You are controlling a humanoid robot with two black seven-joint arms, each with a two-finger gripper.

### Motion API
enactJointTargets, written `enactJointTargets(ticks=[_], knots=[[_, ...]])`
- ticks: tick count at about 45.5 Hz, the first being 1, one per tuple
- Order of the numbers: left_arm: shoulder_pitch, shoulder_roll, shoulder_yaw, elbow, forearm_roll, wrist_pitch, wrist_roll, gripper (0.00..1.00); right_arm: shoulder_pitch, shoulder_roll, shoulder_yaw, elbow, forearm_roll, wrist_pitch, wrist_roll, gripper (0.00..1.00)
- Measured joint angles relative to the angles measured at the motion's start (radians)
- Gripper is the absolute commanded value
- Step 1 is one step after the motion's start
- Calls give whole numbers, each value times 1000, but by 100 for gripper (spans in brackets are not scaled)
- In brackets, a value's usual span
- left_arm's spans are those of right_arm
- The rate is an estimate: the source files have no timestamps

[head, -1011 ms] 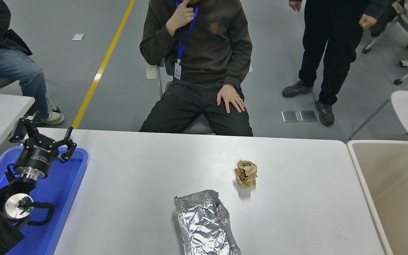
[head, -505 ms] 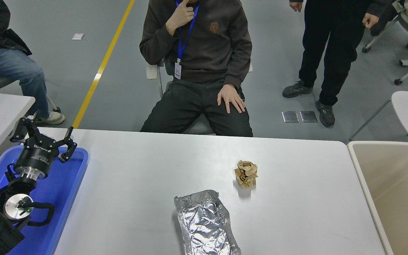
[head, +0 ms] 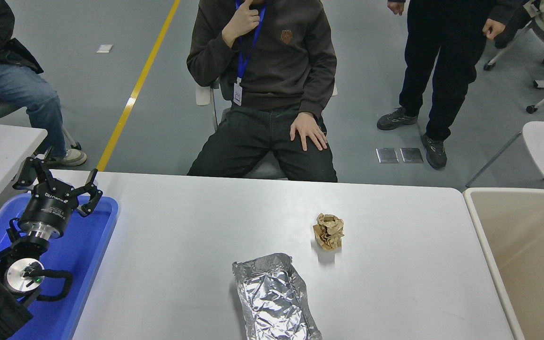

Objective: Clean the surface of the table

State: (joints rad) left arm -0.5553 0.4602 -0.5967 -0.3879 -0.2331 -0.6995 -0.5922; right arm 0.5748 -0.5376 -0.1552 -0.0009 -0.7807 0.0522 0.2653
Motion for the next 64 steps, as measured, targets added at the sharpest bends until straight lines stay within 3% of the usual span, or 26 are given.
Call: enactJointTargets(ticks=[18, 19, 21, 24, 29, 50, 64], knots=[[0, 0, 0, 0, 0, 0, 0, 100, -41, 8, -6, -19, 6, -17, -6, 0], [0, 0, 0, 0, 0, 0, 0, 100, -42, 9, -6, -19, 6, -17, -6, 10], [0, 0, 0, 0, 0, 0, 0, 100, -44, 9, -6, -20, 7, -18, -6, 46], [0, 0, 0, 0, 0, 0, 0, 100, -46, 10, -6, -21, 7, -23, -6, 87], [0, 0, 0, 0, 0, 0, 0, 100, -45, 11, -6, -26, 8, -37, -6, 99], [0, 0, 0, 0, 0, 0, 0, 100, -29, 11, 2, -33, 25, -56, -6, 99], [0, 0, 1, 0, 0, 1, 0, 100, -3, -1, 2, -53, 200, -58, -5, 99]])
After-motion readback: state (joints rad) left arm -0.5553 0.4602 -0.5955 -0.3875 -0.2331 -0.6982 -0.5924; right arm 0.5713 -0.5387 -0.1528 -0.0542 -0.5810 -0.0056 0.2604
